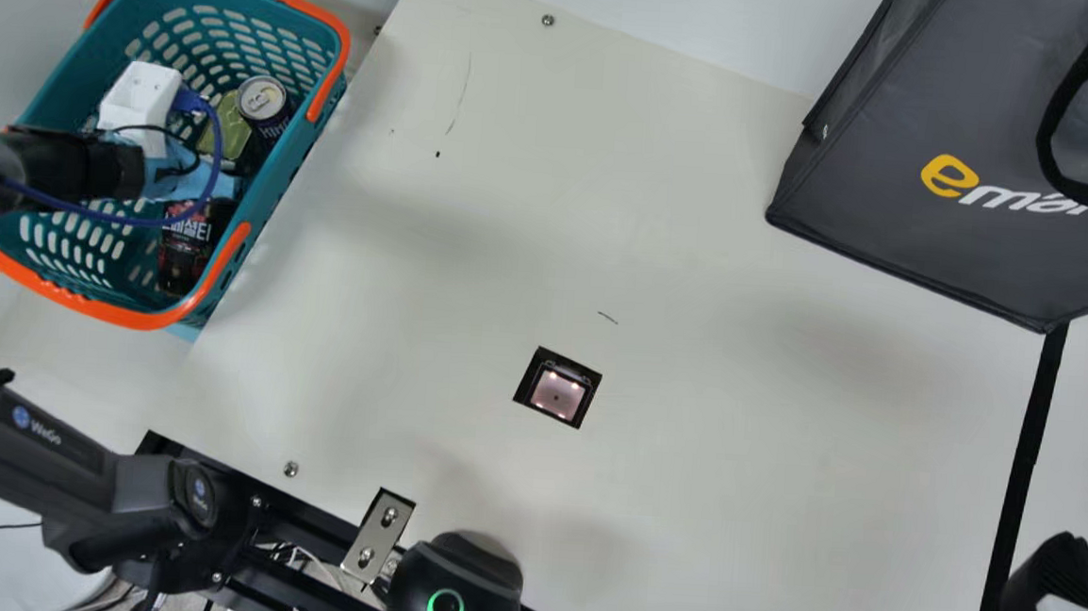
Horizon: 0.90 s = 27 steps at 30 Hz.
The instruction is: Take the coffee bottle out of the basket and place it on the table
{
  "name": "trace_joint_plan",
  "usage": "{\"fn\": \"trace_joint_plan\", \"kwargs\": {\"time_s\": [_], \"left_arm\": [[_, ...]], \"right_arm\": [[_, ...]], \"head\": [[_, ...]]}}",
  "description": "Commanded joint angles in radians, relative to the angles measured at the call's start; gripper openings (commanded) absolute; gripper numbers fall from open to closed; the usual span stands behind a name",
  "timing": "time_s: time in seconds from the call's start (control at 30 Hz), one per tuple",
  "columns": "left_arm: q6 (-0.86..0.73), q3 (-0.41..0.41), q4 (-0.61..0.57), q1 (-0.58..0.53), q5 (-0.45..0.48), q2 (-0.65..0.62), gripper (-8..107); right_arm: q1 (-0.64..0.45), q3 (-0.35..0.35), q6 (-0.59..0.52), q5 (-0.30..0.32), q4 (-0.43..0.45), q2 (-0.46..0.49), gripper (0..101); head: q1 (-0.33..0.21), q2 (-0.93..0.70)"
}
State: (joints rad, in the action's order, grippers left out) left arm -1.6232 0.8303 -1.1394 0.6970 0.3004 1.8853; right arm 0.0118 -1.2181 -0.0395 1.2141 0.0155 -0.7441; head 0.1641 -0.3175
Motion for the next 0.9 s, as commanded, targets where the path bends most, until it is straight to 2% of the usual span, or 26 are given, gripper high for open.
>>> {"fn": "trace_joint_plan", "kwargs": {"time_s": [0.0, 0.87], "left_arm": [[0.045, -0.002, 0.037, 0.004, 0.005, -0.021, 10], [0.527, 0.054, 0.446, 0.031, 0.15, -0.258, 10]], "right_arm": [[0.0, 0.0, 0.0, 0.0, 0.0, 0.0, 91], [0.0, 0.0, 0.0, -0.001, 0.0, 0.0, 91]], "head": [[-0.026, -0.004], [-0.026, -0.004]]}}
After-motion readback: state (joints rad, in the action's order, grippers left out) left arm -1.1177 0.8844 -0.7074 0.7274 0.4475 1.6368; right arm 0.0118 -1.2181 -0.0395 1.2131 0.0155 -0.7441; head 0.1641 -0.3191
